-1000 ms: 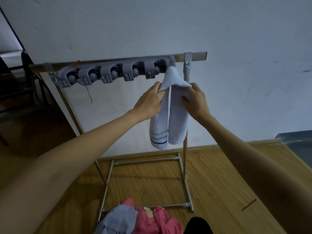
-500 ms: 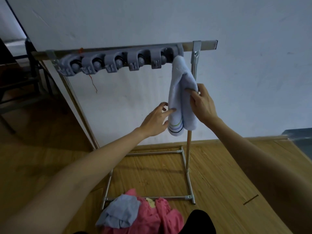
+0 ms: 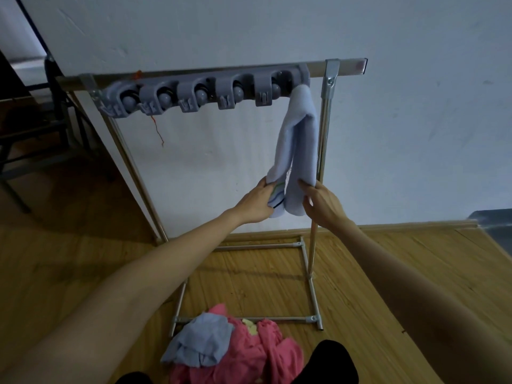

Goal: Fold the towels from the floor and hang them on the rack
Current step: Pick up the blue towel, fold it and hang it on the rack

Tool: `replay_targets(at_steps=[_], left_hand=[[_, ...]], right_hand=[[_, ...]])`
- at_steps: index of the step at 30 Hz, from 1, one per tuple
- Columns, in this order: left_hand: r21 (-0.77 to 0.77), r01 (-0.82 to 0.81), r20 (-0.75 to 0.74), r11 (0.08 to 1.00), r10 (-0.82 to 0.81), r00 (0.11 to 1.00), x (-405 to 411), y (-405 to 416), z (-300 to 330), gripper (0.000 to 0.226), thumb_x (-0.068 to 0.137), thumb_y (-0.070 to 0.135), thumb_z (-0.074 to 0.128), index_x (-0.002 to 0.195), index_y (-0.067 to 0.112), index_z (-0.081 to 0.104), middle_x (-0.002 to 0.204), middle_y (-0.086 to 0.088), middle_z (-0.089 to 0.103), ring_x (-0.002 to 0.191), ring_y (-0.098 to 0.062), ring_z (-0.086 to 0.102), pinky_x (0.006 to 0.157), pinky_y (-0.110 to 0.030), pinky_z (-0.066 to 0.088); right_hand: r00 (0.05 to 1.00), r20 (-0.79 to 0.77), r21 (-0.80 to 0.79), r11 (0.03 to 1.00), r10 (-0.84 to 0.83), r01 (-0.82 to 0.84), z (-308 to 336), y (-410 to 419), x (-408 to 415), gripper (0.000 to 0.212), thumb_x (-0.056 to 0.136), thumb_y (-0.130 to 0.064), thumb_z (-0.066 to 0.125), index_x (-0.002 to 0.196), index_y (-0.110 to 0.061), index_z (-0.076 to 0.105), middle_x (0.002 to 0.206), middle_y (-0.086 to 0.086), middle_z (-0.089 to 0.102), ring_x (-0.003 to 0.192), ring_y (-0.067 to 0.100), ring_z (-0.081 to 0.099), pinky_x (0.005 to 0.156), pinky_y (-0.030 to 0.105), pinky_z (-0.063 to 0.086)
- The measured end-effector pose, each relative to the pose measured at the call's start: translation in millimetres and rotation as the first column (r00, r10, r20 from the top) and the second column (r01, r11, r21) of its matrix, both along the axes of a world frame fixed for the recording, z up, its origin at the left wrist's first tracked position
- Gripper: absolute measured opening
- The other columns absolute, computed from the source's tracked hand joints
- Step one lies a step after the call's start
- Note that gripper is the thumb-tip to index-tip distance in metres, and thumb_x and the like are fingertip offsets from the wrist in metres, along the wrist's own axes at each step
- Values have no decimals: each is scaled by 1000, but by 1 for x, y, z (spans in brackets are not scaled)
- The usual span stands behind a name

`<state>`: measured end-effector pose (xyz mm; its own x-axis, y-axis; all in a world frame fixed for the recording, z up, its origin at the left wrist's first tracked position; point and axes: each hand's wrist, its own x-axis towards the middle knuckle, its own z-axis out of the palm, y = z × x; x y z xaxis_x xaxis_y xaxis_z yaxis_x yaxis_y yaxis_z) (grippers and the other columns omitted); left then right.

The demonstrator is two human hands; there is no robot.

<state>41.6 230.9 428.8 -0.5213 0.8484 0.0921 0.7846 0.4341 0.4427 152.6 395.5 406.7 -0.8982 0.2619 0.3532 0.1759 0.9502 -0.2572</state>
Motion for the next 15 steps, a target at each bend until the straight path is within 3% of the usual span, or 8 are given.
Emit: replay_targets(at_steps=[5, 8, 10, 15], left_hand=[[-2, 37, -22, 999, -37, 999, 3, 1, 7, 70, 90, 10, 54, 150, 17, 19, 153, -11, 22, 128, -33, 42, 98, -40, 46], [-46, 62, -37, 997, -63, 997, 8, -1, 6, 71, 91, 7, 52, 151, 15, 15, 155, -12, 19, 132, -31, 37, 98, -31, 43], [-86, 84, -37, 993, -87, 995, 10, -6, 1, 76, 88, 2, 52, 152, 17, 13, 155, -10, 19, 133, -30, 36, 97, -32, 44], [-248, 104, -28, 963, -114, 993, 13, -26, -18, 83, 85, 2, 55, 152, 20, 10, 158, -5, 12, 133, -28, 35, 90, -30, 45]], right_hand=[[998, 47, -55, 998, -31, 34, -8, -1, 2, 46, 91, -4, 45, 137, -6, 46, 122, 23, 55, 90, 40, 59, 69, 38, 49], [995, 103, -105, 994, 1, 10, -9, -1, 4, 55, 90, -9, 51, 144, -10, 38, 131, 21, 51, 103, 39, 57, 78, 41, 50], [987, 161, -128, 992, 27, -6, -8, -2, 7, 60, 89, -12, 55, 145, -11, 35, 132, 19, 51, 110, 37, 54, 83, 42, 50], [936, 337, -156, 986, 103, -52, -11, -12, 22, 66, 91, -13, 58, 148, -14, 27, 136, 14, 47, 114, 31, 52, 83, 33, 44]])
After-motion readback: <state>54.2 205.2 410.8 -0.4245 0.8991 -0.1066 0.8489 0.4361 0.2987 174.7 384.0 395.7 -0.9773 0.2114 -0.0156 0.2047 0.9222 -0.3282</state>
